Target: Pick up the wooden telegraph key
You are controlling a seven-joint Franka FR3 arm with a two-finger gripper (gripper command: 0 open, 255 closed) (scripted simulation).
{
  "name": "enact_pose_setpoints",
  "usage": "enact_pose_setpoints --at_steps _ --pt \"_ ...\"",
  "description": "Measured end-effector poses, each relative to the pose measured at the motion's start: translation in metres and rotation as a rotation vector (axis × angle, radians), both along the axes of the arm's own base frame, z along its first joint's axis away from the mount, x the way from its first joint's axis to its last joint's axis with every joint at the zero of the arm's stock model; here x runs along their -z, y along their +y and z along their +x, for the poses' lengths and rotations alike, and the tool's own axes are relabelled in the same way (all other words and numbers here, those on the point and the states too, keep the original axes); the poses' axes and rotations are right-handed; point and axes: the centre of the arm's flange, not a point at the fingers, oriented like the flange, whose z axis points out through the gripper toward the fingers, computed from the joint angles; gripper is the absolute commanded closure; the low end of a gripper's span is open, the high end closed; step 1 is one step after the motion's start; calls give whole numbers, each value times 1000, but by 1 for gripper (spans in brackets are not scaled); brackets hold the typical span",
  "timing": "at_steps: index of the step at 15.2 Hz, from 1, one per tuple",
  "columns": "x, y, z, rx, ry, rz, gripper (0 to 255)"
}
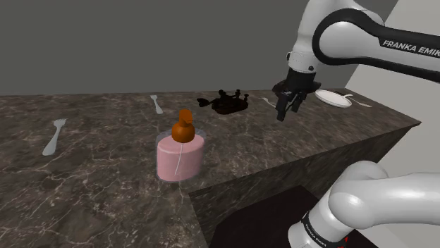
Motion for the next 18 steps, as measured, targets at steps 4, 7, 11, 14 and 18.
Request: enact_pose_setpoints --at_steps 4,7,11,14,18 --pt "1 -2 28 -2 14 6 0" --pt "5 -10 70 -5 36 14 0" --pt "9 -17 125 -9 65 25 0" --pt "15 -22 167 -12 86 34 0" --pt "30 -32 225 -15 115 45 0"
